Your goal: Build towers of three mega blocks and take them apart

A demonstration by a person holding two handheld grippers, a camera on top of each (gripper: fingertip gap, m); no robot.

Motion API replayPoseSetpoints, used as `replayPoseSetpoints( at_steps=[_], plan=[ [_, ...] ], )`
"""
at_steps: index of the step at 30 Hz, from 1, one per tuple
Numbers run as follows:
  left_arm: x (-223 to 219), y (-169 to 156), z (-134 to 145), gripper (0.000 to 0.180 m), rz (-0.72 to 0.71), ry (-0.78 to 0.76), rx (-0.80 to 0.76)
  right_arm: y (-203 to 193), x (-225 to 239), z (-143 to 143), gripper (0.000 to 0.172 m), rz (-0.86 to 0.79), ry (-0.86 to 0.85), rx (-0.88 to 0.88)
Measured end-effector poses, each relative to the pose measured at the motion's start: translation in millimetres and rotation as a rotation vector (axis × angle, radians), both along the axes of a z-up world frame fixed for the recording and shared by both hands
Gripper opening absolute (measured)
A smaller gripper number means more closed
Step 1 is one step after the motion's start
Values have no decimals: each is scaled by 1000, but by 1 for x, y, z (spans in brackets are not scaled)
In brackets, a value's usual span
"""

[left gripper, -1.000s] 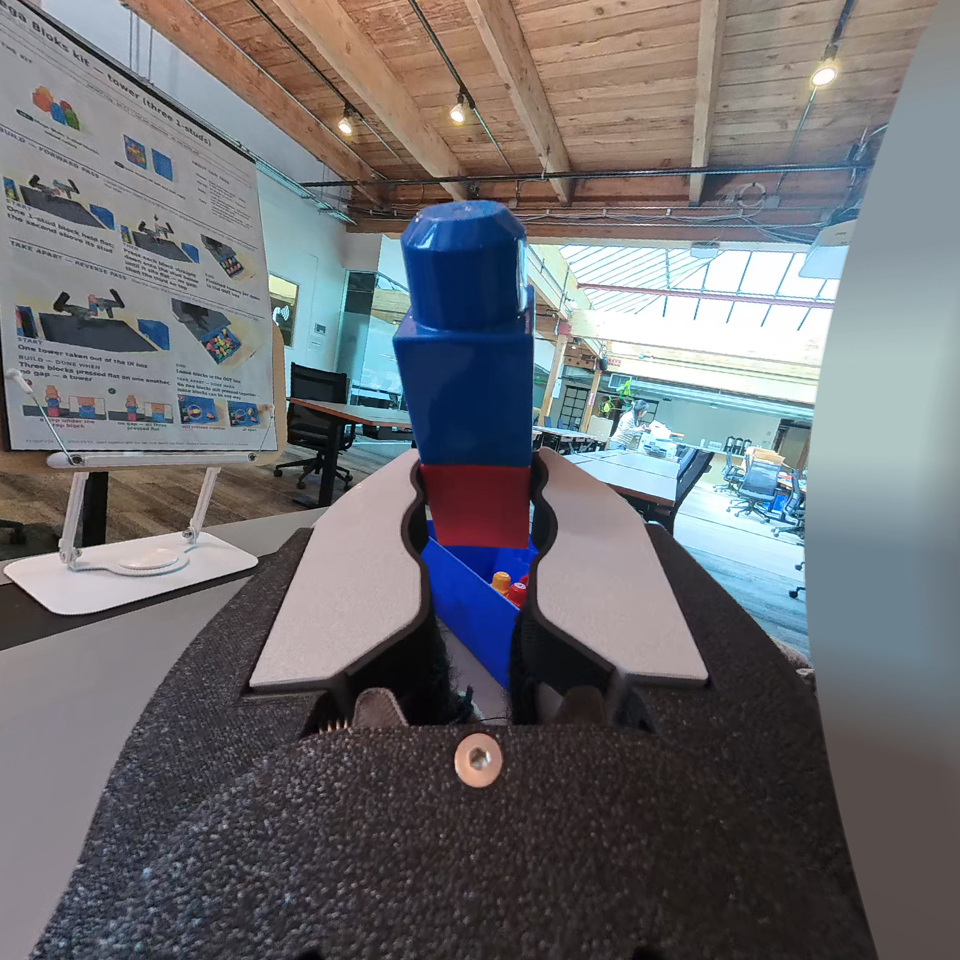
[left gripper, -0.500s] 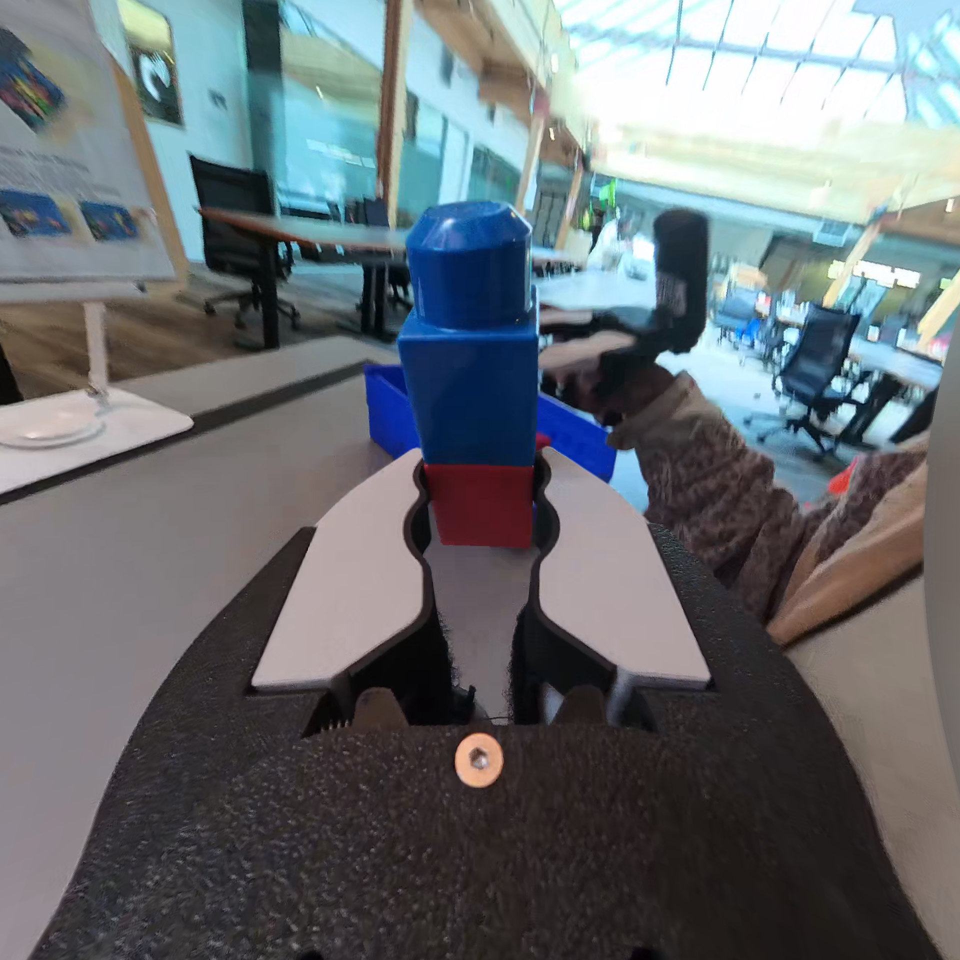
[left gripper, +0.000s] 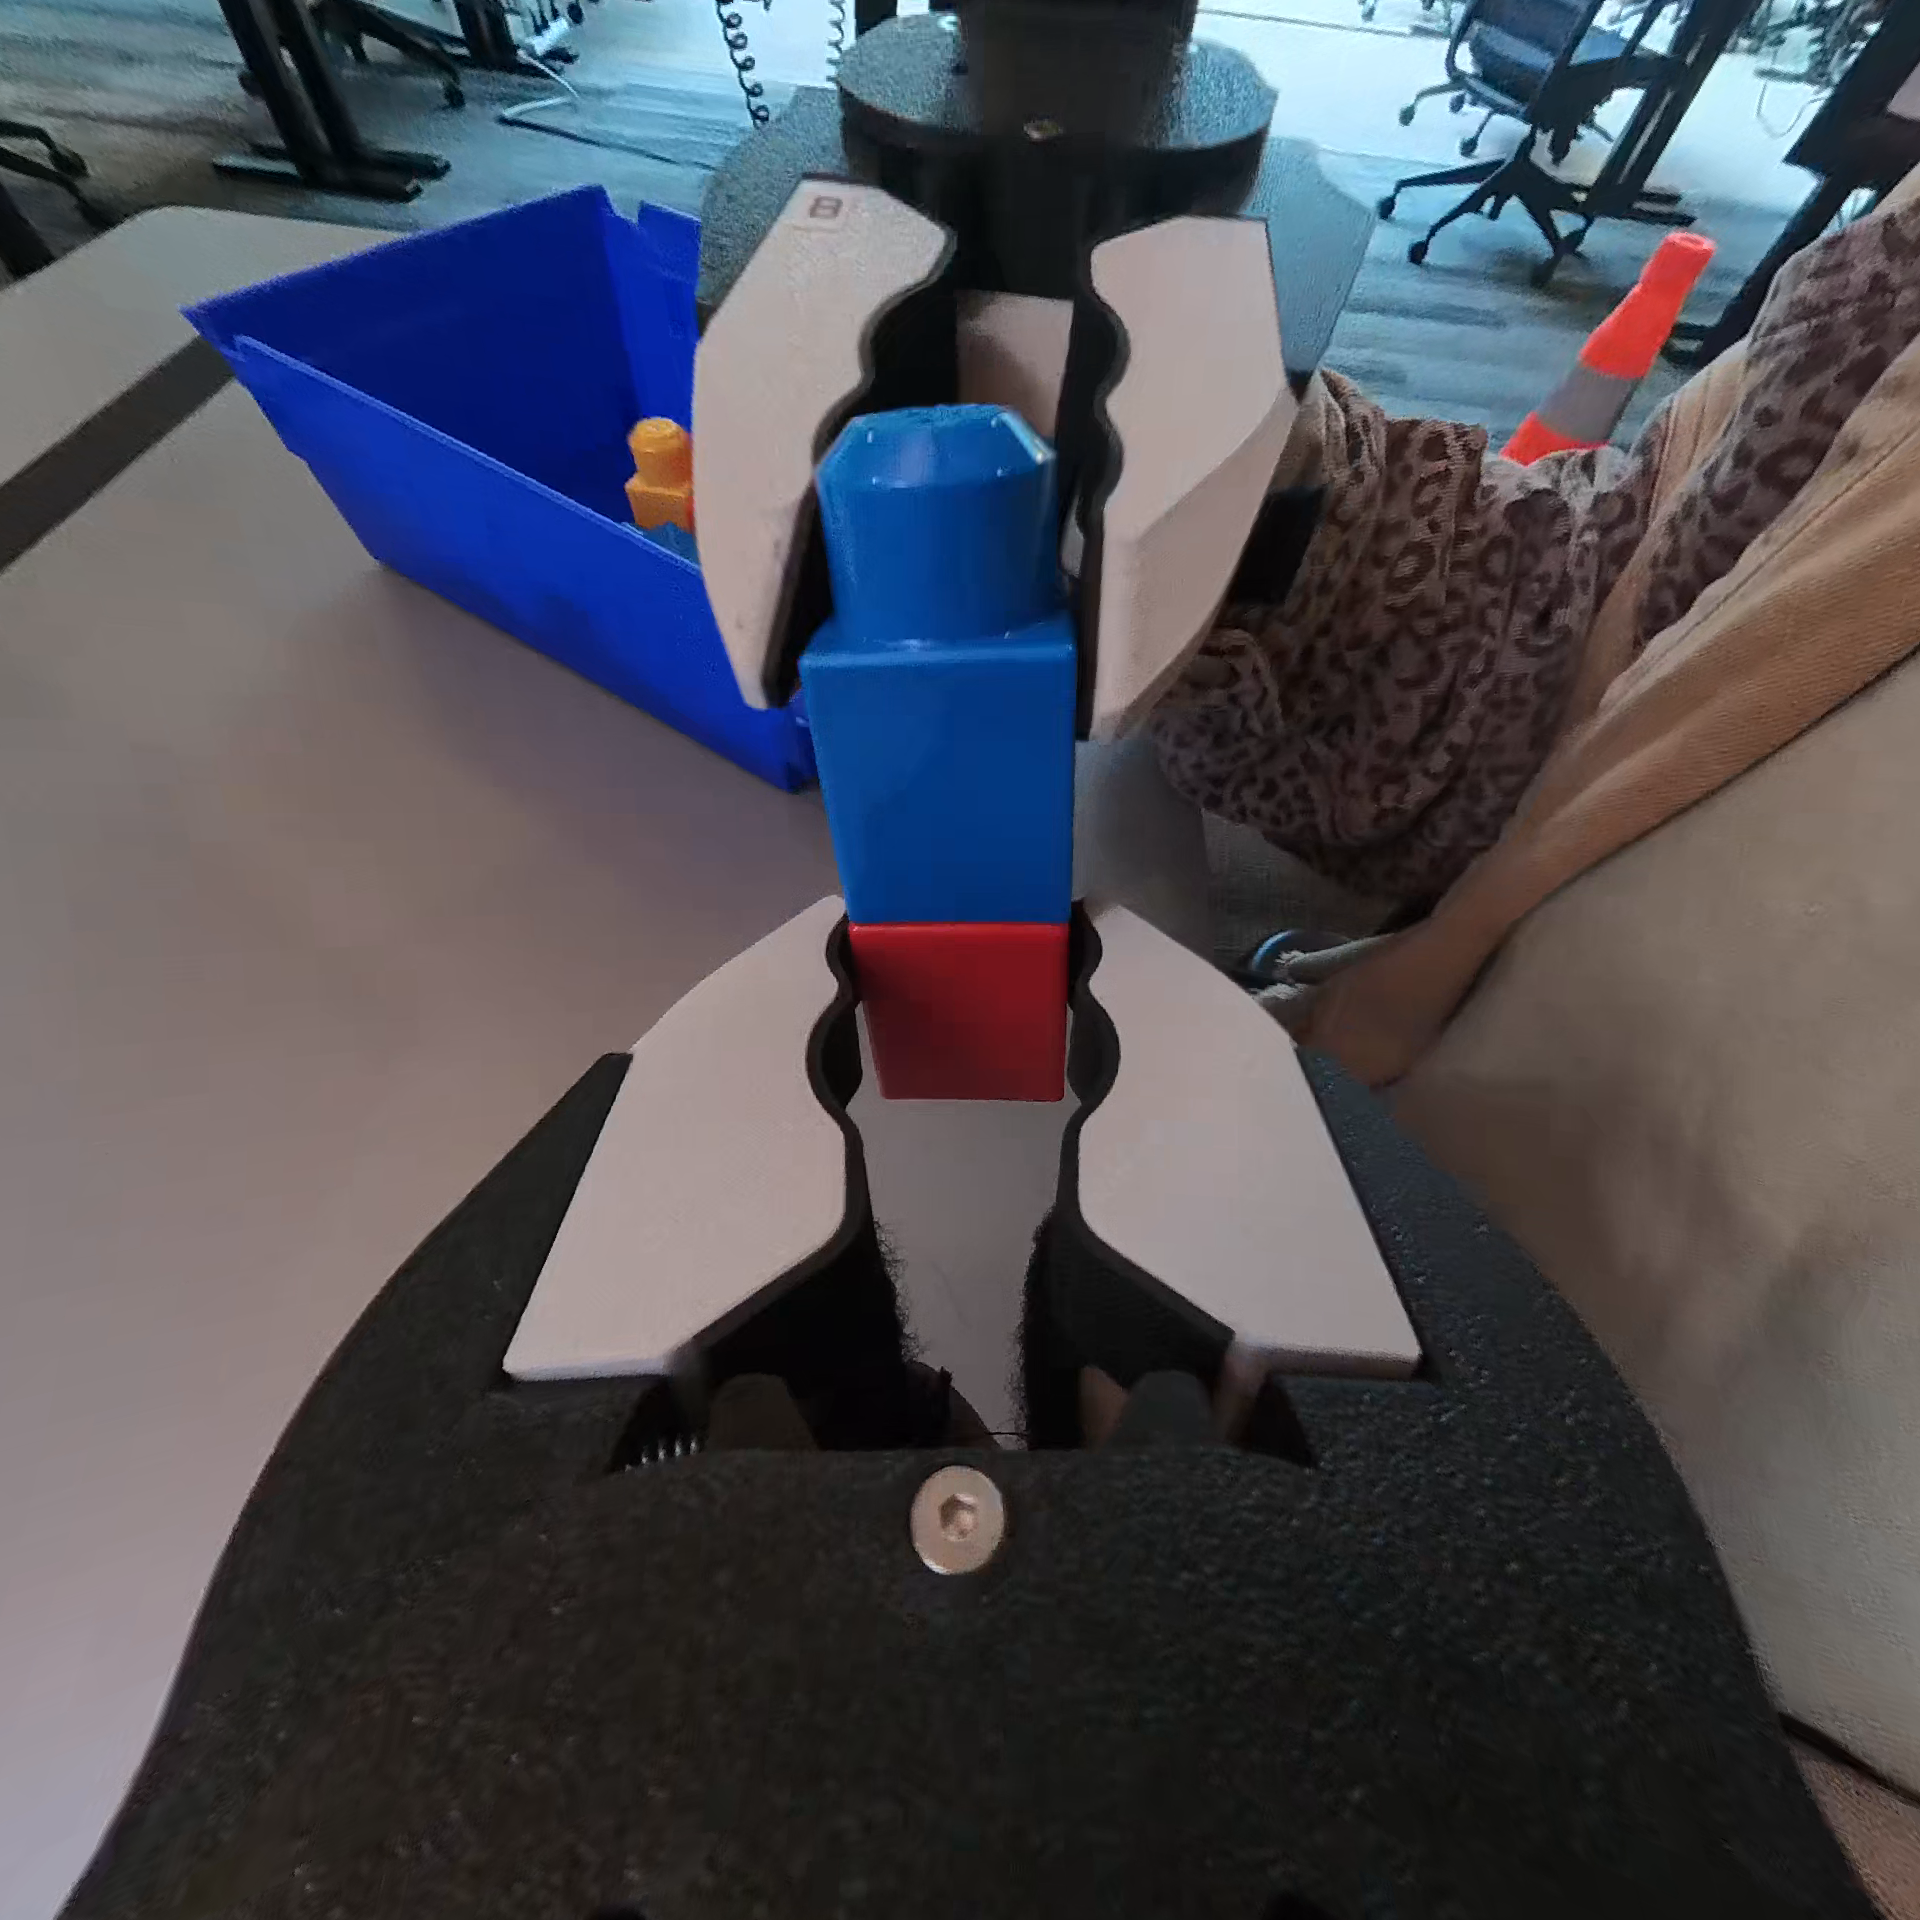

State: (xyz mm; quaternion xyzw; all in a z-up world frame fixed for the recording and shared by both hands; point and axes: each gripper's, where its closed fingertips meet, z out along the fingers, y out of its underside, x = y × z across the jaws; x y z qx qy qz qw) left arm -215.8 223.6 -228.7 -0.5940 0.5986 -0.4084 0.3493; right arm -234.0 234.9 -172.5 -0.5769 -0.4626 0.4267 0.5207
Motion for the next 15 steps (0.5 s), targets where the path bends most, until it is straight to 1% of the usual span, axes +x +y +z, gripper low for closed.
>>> replayPoseSetpoints(
  at_steps=[2,5,7,9,12,15],
  plan=[
    [-2,7,10,36,32,-58,30,3,6,7,35,-21,38,18],
    [-7,14,44,36,69,-261,28,5,17,21,34,-11,148,-2],
    [-11,17,57,36,89,-334,43,5,17,23,34,-10,169,15],
    [-12,17,59,36,91,-330,85,3,17,24,34,-11,164,48],
    [-12,17,61,36,95,-325,85,3,22,31,34,-31,172,80],
    [-35,39,64,36,199,-322,99,11,71,65,33,-132,353,91]
  ],
)
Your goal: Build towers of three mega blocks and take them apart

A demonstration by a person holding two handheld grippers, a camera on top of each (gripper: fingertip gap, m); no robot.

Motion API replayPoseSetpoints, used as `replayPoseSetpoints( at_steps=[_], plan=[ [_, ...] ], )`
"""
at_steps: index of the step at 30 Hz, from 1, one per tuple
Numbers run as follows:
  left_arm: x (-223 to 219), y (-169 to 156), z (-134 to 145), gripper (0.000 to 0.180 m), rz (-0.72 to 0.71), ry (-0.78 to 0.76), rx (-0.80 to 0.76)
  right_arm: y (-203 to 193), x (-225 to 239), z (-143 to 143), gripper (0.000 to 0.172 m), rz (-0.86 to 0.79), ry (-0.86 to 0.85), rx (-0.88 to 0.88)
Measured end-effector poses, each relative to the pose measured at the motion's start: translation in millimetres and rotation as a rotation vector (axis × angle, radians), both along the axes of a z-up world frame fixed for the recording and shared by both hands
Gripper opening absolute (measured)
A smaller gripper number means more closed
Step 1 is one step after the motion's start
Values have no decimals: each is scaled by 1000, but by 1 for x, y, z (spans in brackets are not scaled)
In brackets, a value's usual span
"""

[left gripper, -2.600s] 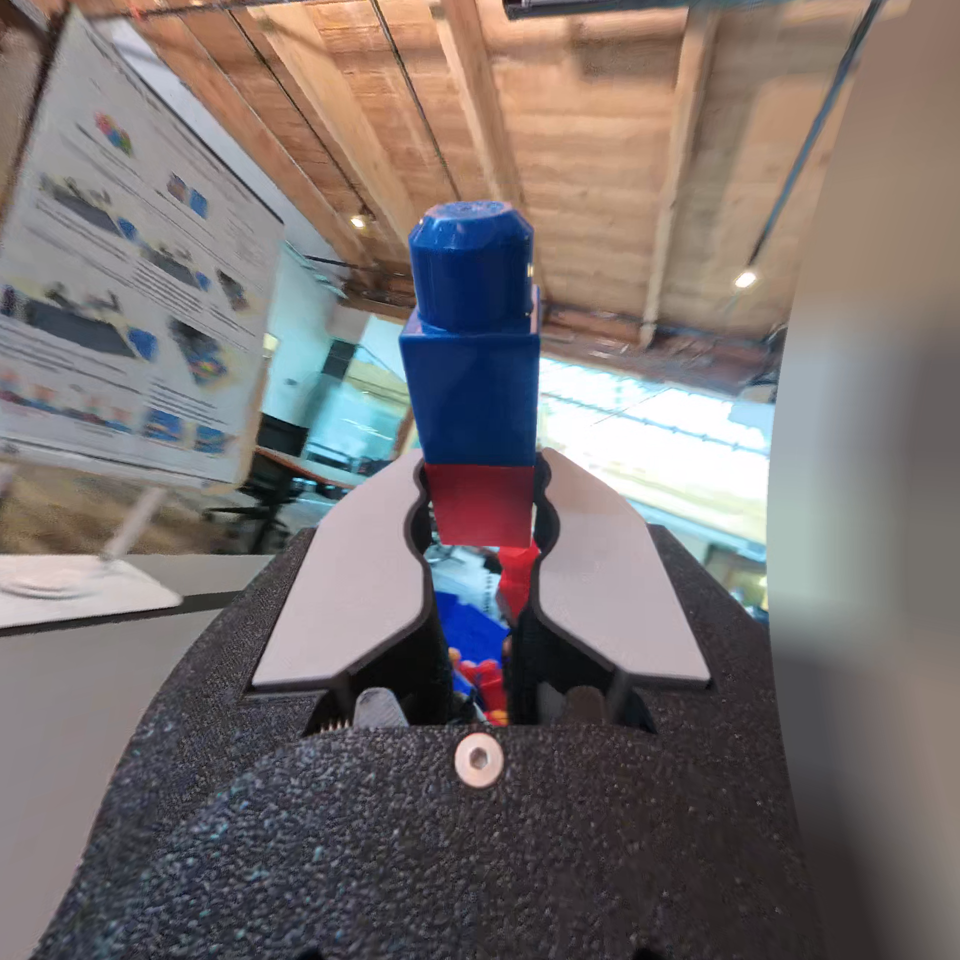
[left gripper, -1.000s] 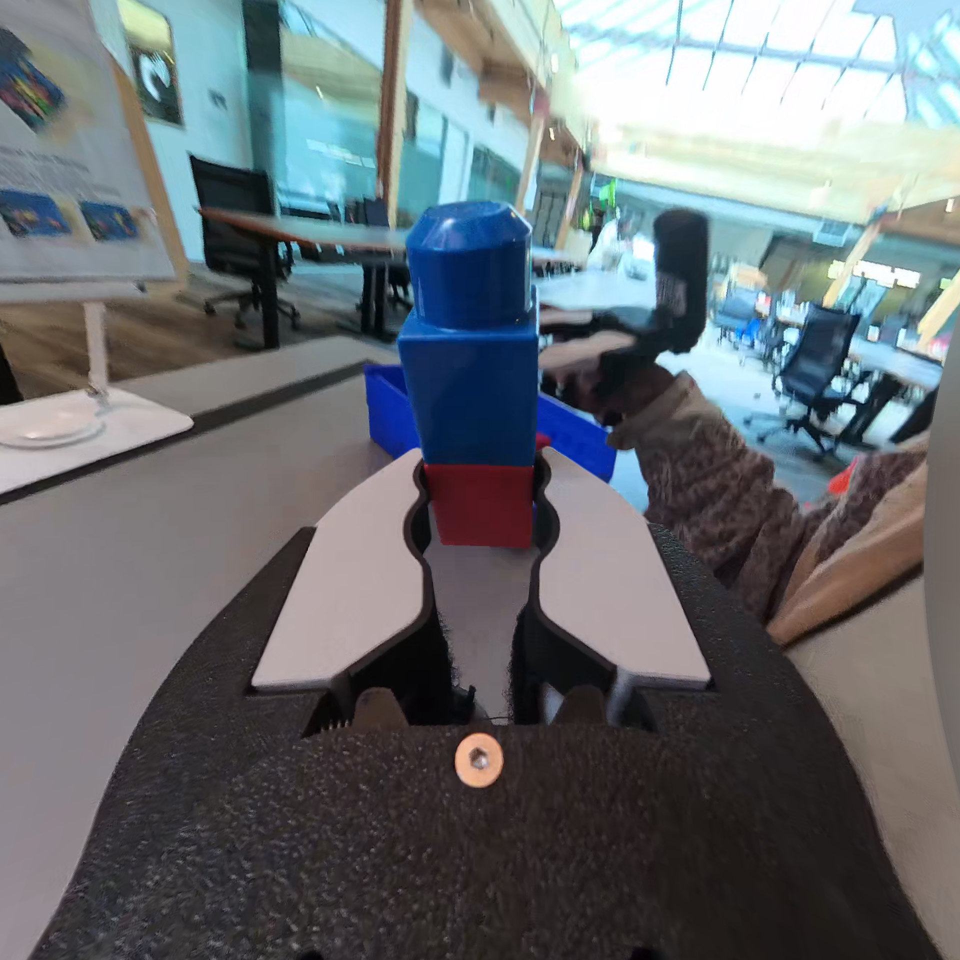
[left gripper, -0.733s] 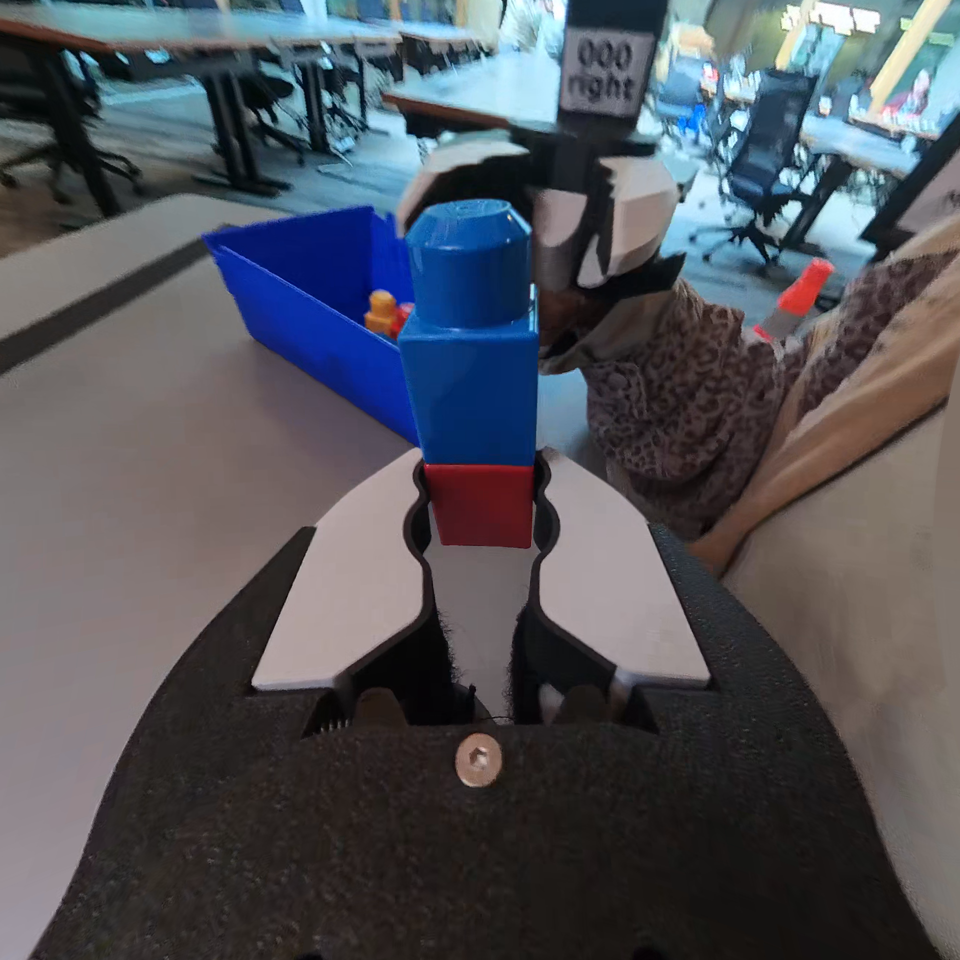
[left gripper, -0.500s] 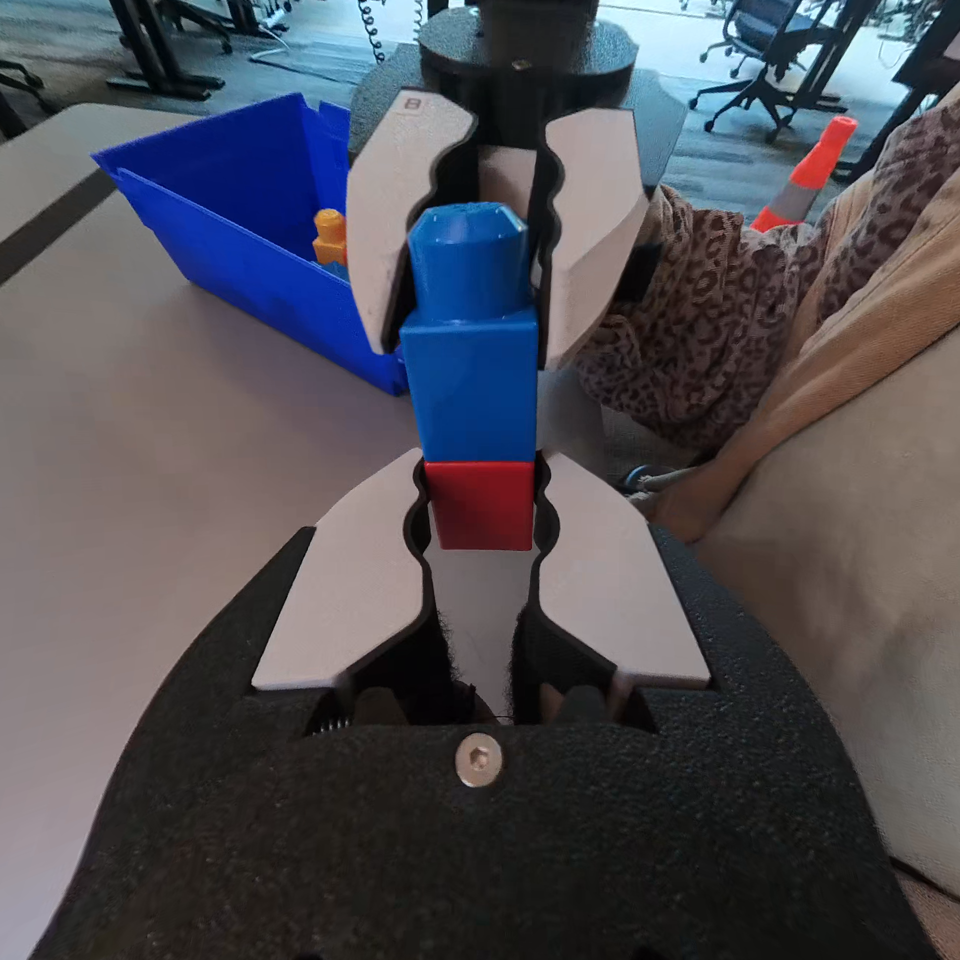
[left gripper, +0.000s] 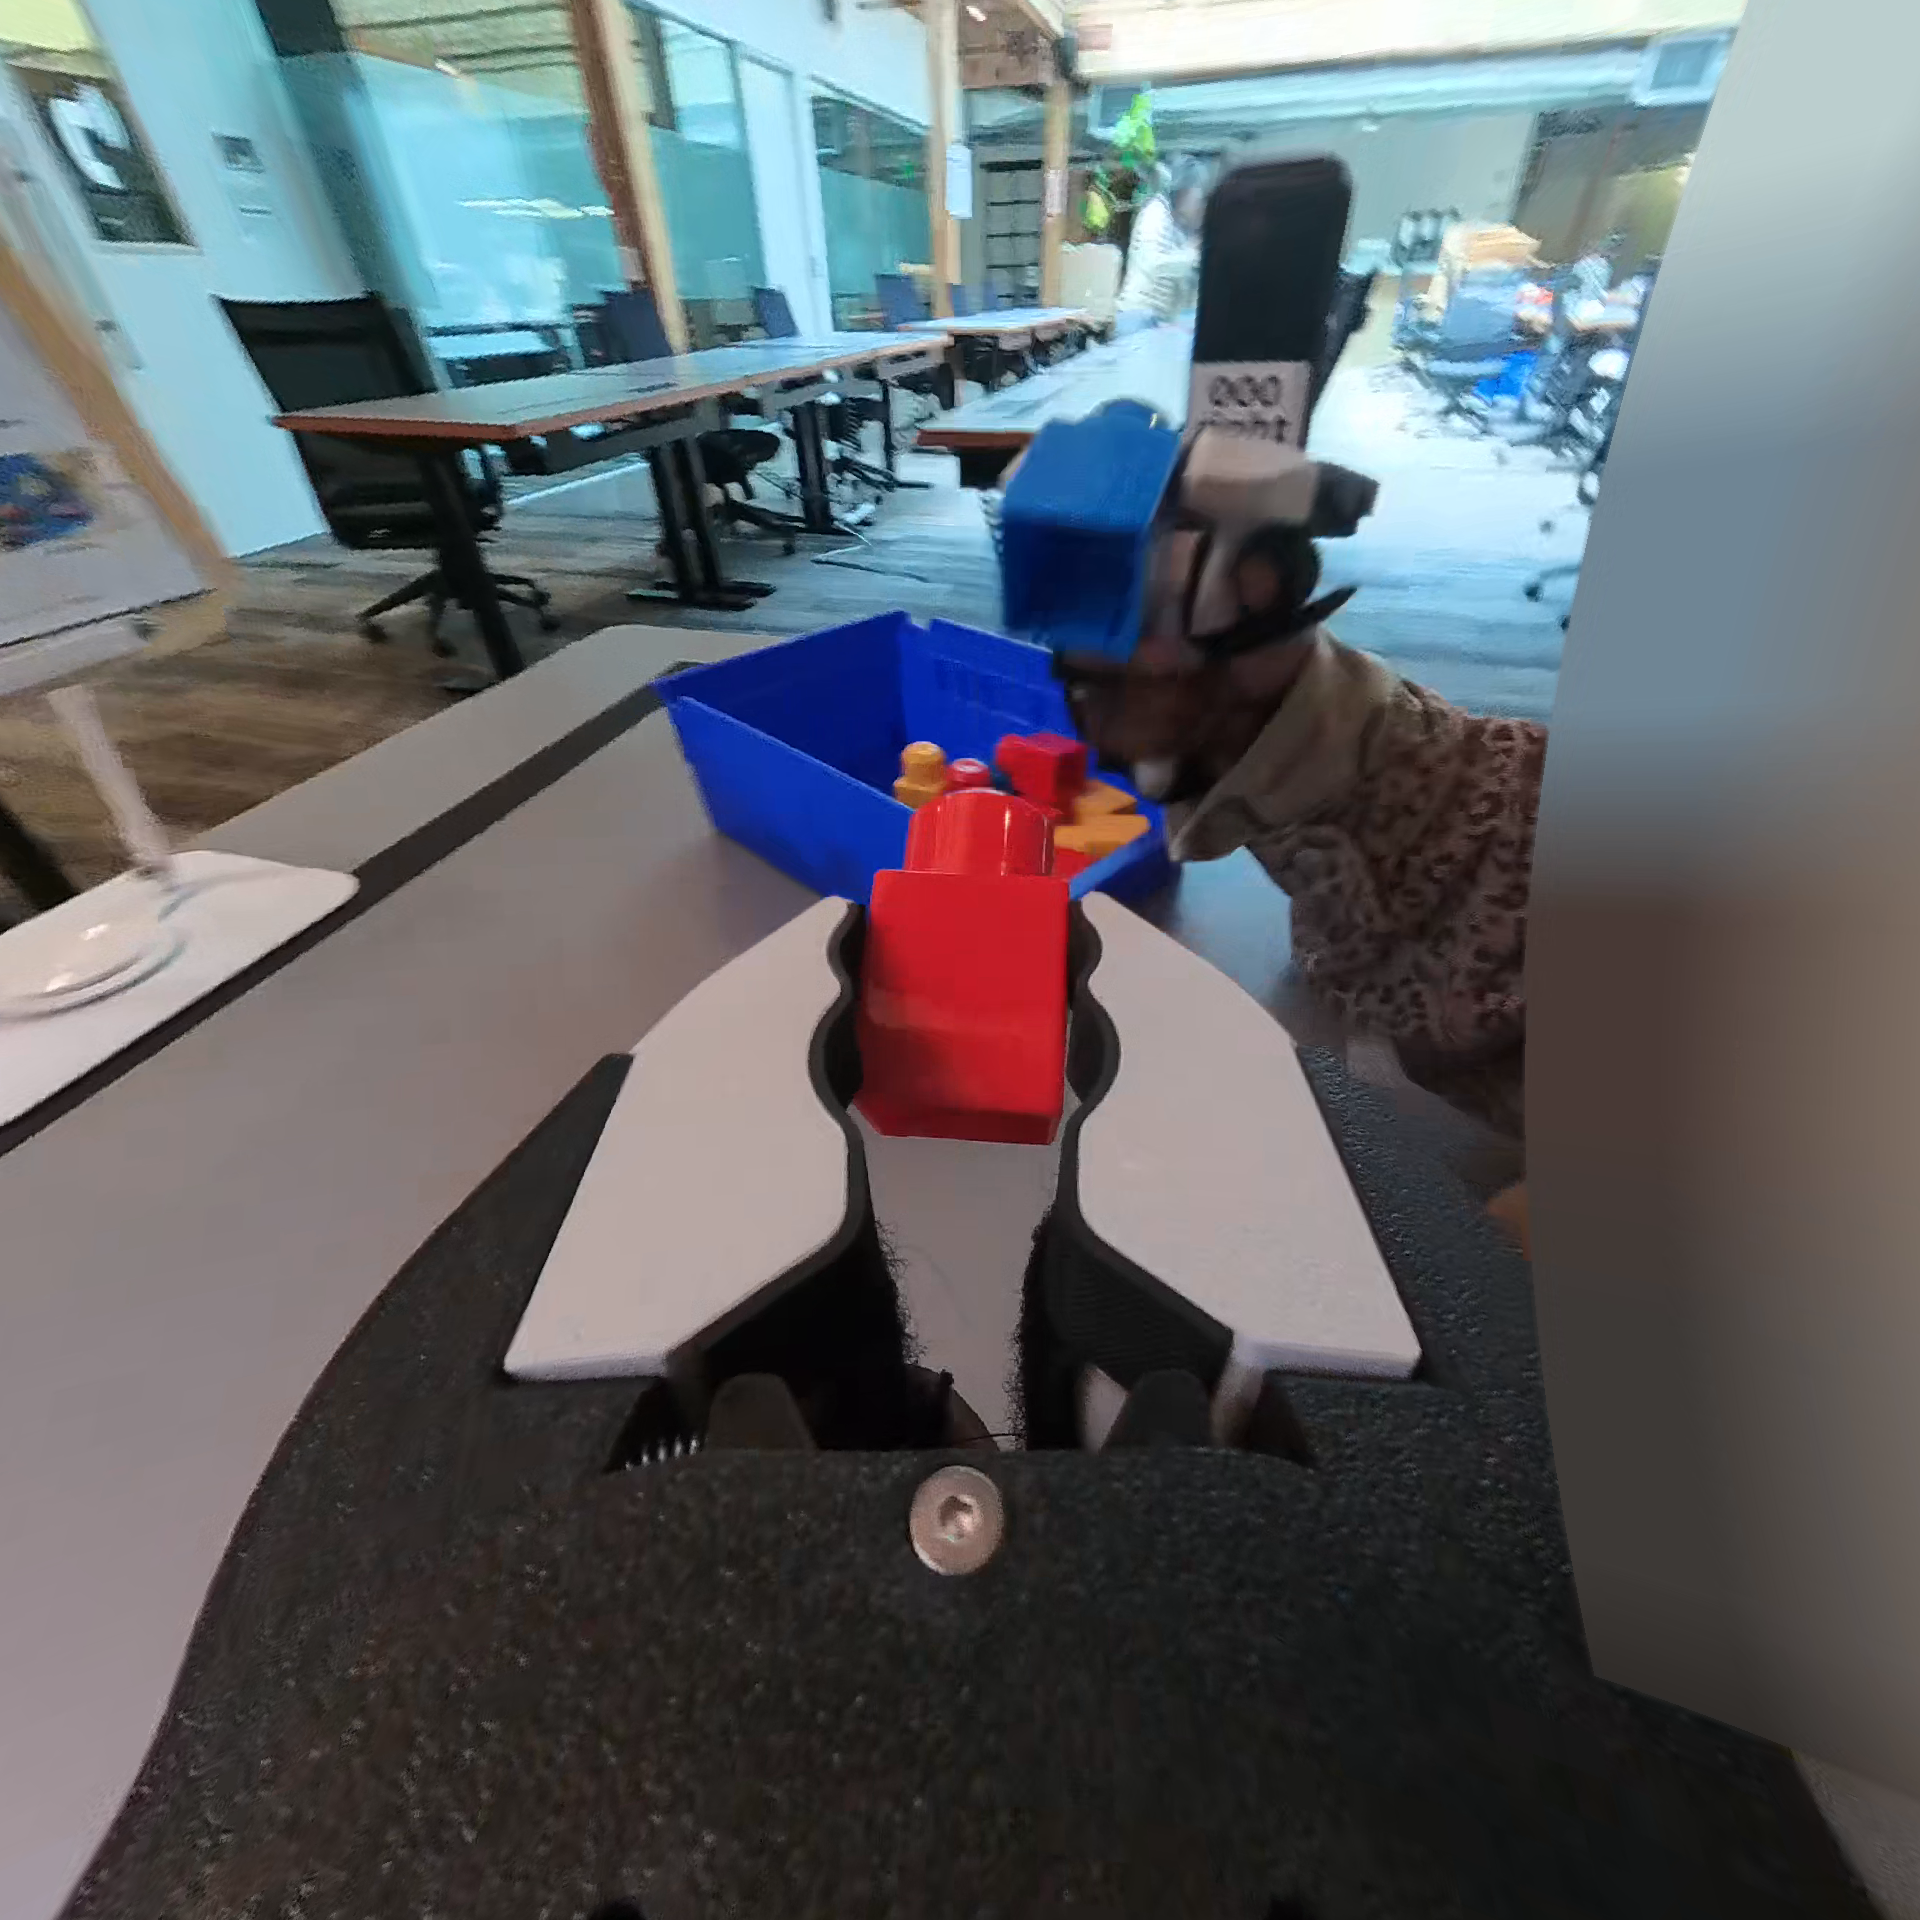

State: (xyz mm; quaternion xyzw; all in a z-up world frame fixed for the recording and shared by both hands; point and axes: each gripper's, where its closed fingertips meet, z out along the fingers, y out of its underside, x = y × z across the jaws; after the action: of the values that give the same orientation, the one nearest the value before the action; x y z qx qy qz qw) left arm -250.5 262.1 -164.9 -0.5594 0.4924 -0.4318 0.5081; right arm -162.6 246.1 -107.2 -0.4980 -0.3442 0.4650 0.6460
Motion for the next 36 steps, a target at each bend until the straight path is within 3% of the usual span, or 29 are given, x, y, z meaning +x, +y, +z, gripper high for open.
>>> replayPoseSetpoints(
  at_steps=[2,5,8,11,16,20,26,32,36],
  plan=[
    [-19,11,15,36,55,-77,-13,7,40,17,33,-130,58,21],
    [-40,21,40,36,138,-212,-26,30,93,7,33,-455,-106,-14],
    [-51,30,49,36,204,-275,-33,56,147,-37,34,-766,-382,-209],
    [-48,28,49,36,194,-276,-39,66,181,-87,34,-912,-604,-434],
    [-41,24,47,36,180,-253,-25,70,200,-157,34,-960,-888,-699],
    [-41,24,46,36,184,-247,-18,63,204,-183,34,-939,-1031,-795],
    [-43,28,45,36,191,-252,-30,61,210,-194,34,-940,-1070,-835],
    [-42,27,44,36,189,-247,-25,84,233,-191,34,-1128,-1040,-732],
    [-42,27,44,36,190,-242,-21,80,229,-192,34,-1097,-1029,-770]
  ],
)
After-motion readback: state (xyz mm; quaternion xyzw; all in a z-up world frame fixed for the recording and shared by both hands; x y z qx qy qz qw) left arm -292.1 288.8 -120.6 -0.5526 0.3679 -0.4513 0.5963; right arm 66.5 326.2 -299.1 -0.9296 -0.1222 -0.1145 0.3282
